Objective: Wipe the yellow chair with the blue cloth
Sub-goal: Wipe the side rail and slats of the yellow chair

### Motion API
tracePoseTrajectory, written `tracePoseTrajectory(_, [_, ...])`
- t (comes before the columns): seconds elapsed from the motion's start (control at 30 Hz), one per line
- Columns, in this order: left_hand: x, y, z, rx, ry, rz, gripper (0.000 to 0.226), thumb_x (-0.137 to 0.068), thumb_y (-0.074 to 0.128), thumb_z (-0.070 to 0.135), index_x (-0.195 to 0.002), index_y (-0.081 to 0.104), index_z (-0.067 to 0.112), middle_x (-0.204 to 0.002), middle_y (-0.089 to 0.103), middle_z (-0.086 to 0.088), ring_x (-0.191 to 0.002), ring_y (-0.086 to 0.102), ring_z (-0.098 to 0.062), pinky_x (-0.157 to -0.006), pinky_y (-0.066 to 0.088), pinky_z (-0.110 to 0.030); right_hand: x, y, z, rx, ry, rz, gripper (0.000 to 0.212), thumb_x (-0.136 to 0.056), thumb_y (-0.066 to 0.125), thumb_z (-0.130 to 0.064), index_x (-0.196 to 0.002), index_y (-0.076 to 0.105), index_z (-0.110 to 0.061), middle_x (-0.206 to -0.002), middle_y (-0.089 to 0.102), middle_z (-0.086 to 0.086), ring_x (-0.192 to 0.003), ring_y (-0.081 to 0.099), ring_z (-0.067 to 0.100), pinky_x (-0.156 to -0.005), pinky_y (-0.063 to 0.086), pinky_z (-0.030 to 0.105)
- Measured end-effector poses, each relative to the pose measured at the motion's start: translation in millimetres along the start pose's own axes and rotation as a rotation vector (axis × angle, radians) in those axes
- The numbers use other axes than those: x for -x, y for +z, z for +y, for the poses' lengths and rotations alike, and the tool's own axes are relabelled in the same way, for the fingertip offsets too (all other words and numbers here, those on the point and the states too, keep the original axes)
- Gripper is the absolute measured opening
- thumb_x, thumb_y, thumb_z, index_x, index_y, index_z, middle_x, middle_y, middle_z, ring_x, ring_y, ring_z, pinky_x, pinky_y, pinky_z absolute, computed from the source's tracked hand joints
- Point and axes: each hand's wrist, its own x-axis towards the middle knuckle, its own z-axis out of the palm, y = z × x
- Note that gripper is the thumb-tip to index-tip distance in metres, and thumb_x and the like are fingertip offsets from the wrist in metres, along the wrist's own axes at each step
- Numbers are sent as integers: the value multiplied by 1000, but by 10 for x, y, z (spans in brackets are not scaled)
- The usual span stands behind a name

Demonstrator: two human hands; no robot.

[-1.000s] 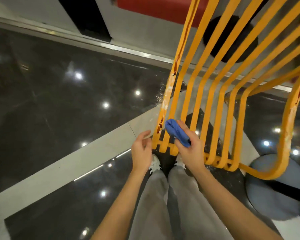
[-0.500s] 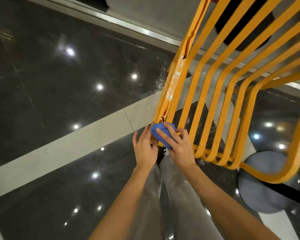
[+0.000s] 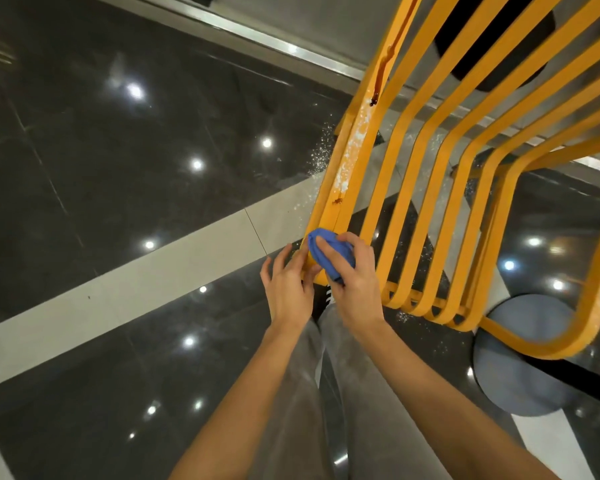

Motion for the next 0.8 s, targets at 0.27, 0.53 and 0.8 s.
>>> tracePoseTrajectory(0.27, [-24, -23, 0, -5, 10, -16, 49, -97, 54, 36, -144, 46, 24, -100, 73, -2, -137, 40, -18, -114, 24, -43, -771, -134, 126, 62, 83, 74, 54, -81, 71, 3, -132, 59, -12, -126, 50, 19, -113, 50, 34, -77, 53, 38])
tracePoseTrajectory(0.53, [-34, -64, 59, 26, 8, -28, 37, -97, 56, 27, -134, 58, 18, -112, 71, 1, -136, 38, -16, -113, 23, -37, -363, -86, -9, 12, 63, -2, 55, -79, 75, -1, -130, 60, -12, -125, 52, 18, -110, 52, 33, -80, 53, 36])
tracePoseTrajectory(0.8, [-7, -17, 68, 33, -21, -21, 46, -97, 56, 28, -142, 49, 22, -122, 67, 2, -135, 38, -14, -111, 24, -36, -451, -100, 24, -1, 129, 34, 58, -81, 72, 1, -135, 56, -13, -129, 48, 16, -114, 51, 31, -83, 55, 36])
